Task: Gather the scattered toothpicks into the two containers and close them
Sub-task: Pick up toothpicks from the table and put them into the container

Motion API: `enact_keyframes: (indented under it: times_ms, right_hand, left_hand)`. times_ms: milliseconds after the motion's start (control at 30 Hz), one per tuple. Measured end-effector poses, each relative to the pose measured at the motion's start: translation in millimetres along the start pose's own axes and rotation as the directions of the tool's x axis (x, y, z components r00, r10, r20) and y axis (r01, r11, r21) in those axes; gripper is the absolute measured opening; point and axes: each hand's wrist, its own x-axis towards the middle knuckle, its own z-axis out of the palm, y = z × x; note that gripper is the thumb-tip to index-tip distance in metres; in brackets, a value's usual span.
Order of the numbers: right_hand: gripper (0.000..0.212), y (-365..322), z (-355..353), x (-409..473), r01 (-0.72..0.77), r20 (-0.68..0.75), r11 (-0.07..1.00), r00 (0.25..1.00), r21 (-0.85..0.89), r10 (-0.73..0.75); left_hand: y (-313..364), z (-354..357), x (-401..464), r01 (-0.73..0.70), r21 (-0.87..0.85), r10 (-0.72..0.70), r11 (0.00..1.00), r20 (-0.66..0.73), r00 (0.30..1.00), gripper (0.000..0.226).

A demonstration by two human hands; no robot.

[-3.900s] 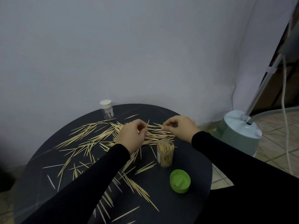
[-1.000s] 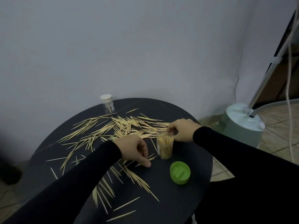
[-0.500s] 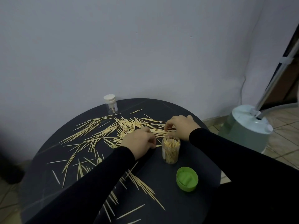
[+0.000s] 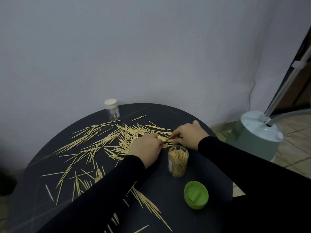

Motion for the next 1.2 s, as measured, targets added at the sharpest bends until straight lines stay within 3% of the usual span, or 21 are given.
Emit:
enact_keyframes:
  times_ms: [200, 367, 633, 900, 1200]
  right_hand:
    - [0.022, -3.0, -1.6, -1.4, 0.022, -0.003, 0.994, 1.000, -0.103, -0.022]
    - [0.021, -1.3, -2.2, -4.8, 0.003, -0.030, 0.996, 1.000, -0.086, -0.006]
    - [0.025, 0.5, -8.5, -16.5, -0.042, -0.052, 0.996, 0.998, -0.080, 0.038]
    - [0.024, -6.1, -13.7, -27.3, -0.094, -0.168, 0.995, 0.981, 0.013, 0.095]
    - [0.024, -5.1, -17.2, -38.5, -0.078, -0.100, 0.993, 0.991, 0.092, 0.087]
  left_hand:
    - [5.4, -5.0, 0.1, 0.017, 0.046, -0.017, 0.999, 0.007, 1.000, 0.030]
    - [5.7, -3.5, -2.4, 0.072, 0.012, -0.072, 0.997, 0.009, 0.997, 0.026]
    - [2.7, -1.5, -9.3, 0.049, 0.032, -0.049, 0.998, -0.009, 0.999, 0.022]
    - [1.6, -20.5, -13.7, 0.202, -0.154, -0.217, 0.967, -0.089, 0.972, 0.014]
    - [-2.9, -34.0, -19.6, 0.314, -0.301, -0.340, 0.901, -0.036, 0.940, 0.011]
